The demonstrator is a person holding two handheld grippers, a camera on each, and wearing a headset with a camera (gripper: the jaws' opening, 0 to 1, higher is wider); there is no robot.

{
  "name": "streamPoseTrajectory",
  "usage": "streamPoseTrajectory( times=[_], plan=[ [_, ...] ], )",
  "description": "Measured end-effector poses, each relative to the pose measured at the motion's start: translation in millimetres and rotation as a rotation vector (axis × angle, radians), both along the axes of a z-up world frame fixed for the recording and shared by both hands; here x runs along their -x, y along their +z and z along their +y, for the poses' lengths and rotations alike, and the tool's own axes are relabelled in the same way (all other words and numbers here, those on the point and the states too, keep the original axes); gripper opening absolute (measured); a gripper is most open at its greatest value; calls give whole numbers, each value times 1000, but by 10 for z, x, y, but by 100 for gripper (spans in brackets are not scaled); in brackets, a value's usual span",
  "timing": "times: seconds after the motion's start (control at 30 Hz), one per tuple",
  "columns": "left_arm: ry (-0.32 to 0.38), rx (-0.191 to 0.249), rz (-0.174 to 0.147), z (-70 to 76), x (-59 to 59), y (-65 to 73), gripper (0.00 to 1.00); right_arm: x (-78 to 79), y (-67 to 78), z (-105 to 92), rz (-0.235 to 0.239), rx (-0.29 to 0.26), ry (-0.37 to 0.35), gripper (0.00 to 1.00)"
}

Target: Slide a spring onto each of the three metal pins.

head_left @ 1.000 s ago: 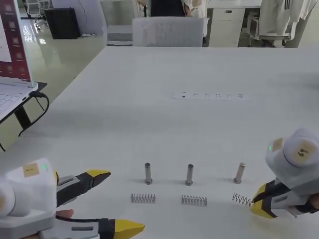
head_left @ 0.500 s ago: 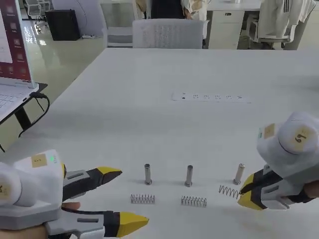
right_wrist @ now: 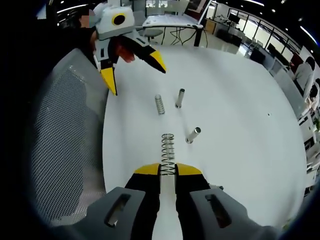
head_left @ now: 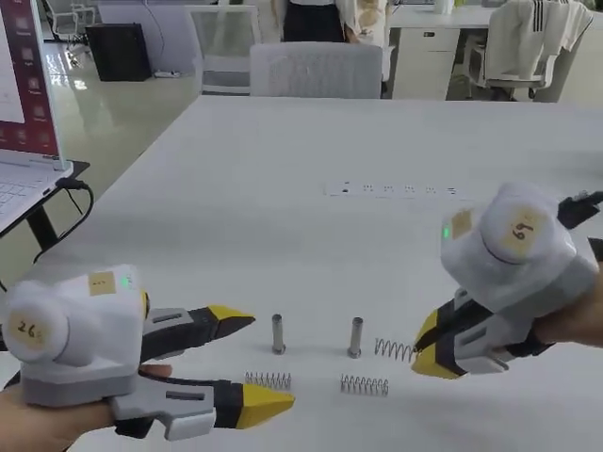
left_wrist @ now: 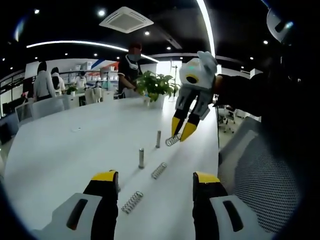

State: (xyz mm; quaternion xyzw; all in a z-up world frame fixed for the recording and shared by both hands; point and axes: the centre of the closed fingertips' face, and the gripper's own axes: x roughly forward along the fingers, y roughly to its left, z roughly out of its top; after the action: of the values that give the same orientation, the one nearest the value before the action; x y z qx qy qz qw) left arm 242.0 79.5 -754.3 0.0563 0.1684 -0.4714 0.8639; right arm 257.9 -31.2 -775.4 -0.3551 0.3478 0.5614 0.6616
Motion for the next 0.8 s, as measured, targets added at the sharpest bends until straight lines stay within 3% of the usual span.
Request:
streamPoseTrajectory(
  times=[0.8],
  plan=[
    [-176, -57, 0, -327, -3, -86, 35, 197, -56, 424, 20, 21, 148, 8]
  ],
)
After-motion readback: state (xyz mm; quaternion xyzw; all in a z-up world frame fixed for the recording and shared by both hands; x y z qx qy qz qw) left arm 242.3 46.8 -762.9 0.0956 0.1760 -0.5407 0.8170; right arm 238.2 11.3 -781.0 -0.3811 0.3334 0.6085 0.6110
